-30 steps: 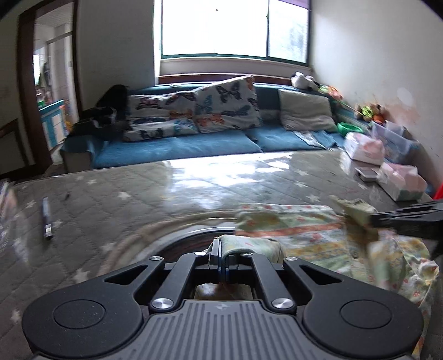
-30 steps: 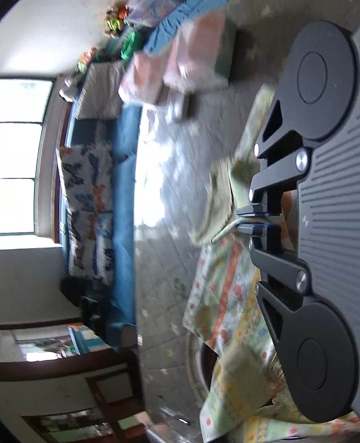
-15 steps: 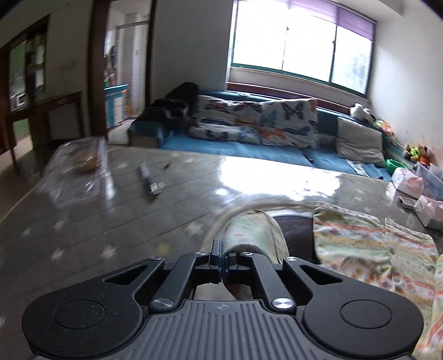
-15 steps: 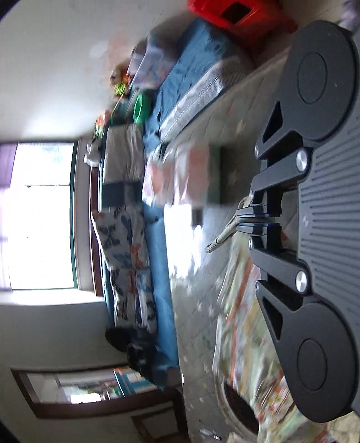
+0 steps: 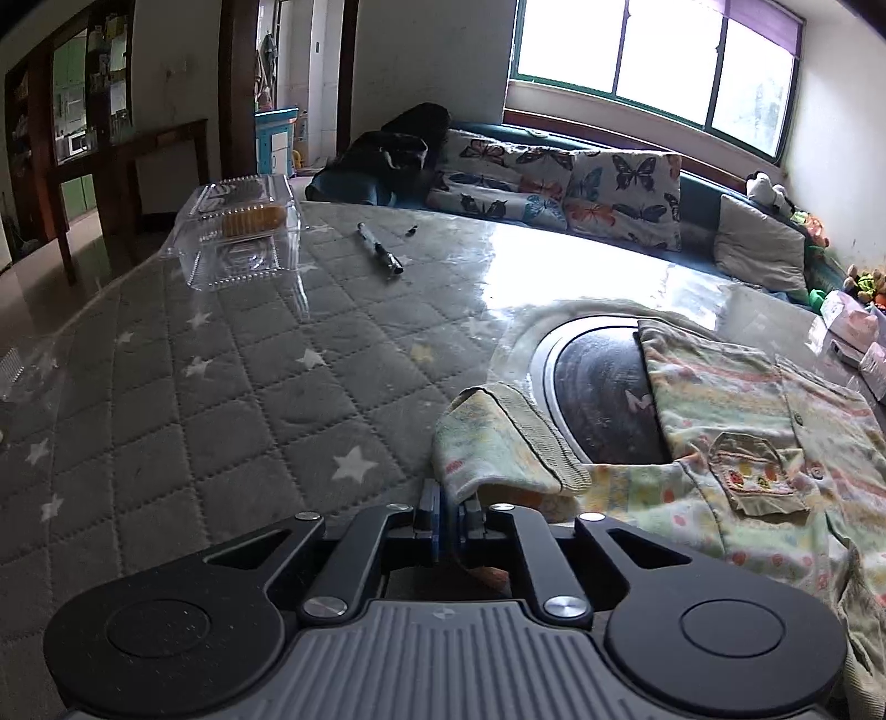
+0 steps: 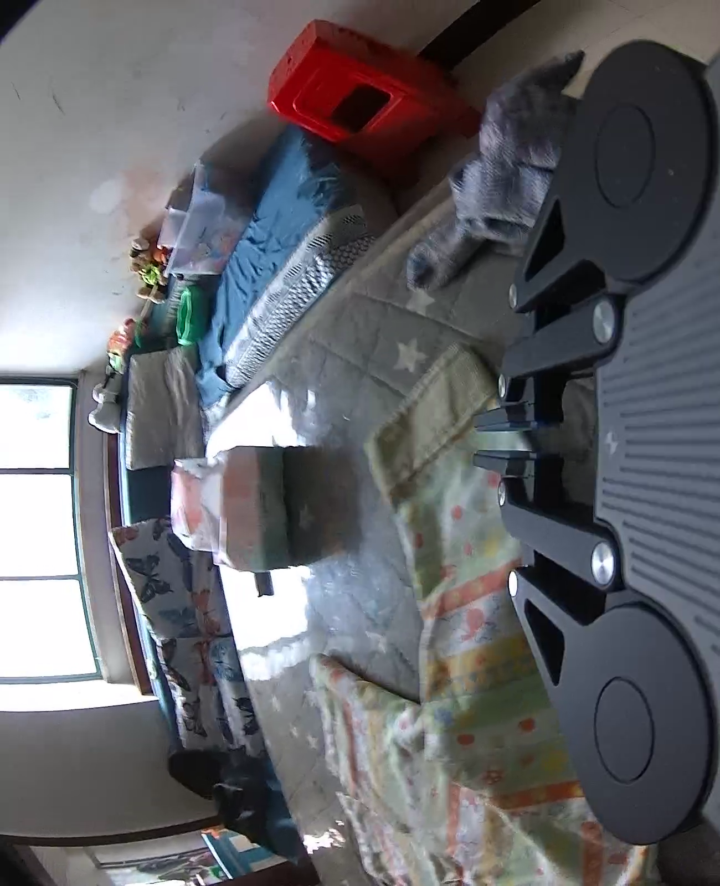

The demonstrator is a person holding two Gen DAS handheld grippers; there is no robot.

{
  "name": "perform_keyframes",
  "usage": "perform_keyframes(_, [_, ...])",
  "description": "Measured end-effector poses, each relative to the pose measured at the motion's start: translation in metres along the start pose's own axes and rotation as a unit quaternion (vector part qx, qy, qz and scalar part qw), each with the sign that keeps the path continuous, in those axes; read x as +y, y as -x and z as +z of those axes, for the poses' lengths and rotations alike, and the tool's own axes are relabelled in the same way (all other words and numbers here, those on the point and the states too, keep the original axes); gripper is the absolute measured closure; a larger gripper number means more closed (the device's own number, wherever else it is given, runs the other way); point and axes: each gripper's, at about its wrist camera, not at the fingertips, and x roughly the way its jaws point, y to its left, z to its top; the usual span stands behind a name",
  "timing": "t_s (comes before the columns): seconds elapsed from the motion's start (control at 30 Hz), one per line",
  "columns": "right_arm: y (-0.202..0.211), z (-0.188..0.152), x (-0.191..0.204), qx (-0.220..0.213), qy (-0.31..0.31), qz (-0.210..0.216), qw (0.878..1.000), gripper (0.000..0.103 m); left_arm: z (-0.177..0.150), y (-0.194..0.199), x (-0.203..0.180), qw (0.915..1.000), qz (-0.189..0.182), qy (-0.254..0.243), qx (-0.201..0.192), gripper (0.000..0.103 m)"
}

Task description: Fold clothes

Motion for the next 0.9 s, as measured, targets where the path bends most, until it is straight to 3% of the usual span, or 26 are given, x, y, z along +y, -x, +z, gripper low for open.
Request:
perform_keyframes(0.2, [-0.018,0.017,0.013,-0.008,0.011,0.03,0.999,0.091,0.003,-0.001,0.002,0.9998,0.022,0.004,-0.001,0.073])
perform_keyframes(0.33, [-0.044,0.024,0.034,0.01,0.029,0.052,0.998,0.075,0.007,-0.001,0.009,0.9993,0.034,0.016,0.0,0.059])
perform_keyframes(0.57, [-0.074,0.025,0.041,0.027,0.027,0.046,0.998,0.075,0.012,-0.005,0.031,0.9961,0.065,0.059,0.005,0.046])
perform_keyframes(0.77, [-0.073,0.023,0.035,0.026,0.033,0.039,0.998,0.075,0.01,-0.011,0.055,0.9897,0.077,0.119,0.02,0.034])
perform_keyframes(0.9, [-0.073,0.023,0.036,0.026,0.035,0.036,0.998,0.074,0.009,-0.014,0.059,0.9871,0.092,0.13,0.017,0.028])
